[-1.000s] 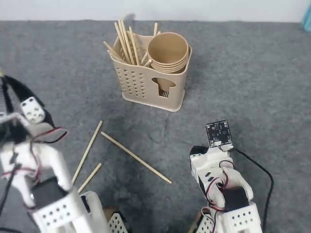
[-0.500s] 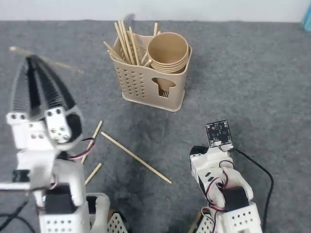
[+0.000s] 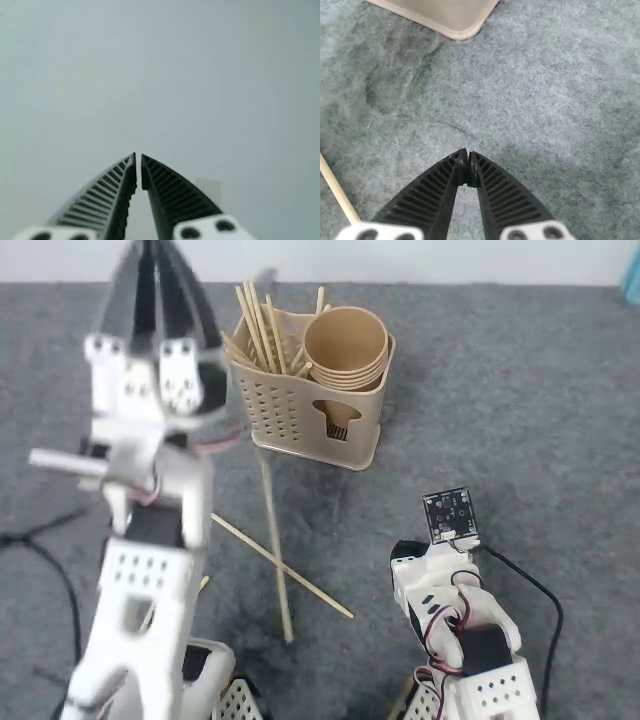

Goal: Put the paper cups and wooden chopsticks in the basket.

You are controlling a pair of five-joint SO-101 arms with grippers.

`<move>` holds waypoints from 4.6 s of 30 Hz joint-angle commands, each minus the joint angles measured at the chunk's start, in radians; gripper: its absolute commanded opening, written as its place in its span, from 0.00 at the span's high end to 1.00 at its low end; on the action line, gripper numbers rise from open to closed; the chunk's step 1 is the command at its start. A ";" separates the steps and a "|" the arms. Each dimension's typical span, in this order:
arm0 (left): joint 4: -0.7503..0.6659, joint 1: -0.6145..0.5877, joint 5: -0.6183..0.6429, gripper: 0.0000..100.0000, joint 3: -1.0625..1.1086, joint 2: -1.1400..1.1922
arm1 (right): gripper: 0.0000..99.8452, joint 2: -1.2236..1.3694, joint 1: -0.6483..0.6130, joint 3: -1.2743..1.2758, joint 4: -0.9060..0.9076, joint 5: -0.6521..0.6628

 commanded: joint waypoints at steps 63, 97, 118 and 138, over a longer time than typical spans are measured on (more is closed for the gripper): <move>1.237 -0.144 0.238 0.97 0.096 0.660 | 0.99 -0.001 0.010 0.020 -0.010 0.018; 1.493 -0.221 0.218 0.99 -0.048 -0.075 | 0.99 -0.002 0.012 0.020 -0.010 0.018; 1.020 -0.267 0.092 0.99 0.018 -0.637 | 0.99 -0.002 0.012 0.020 -0.010 0.018; 0.373 -0.035 0.092 0.99 -0.530 0.204 | 0.99 0.004 0.012 0.020 -0.013 0.018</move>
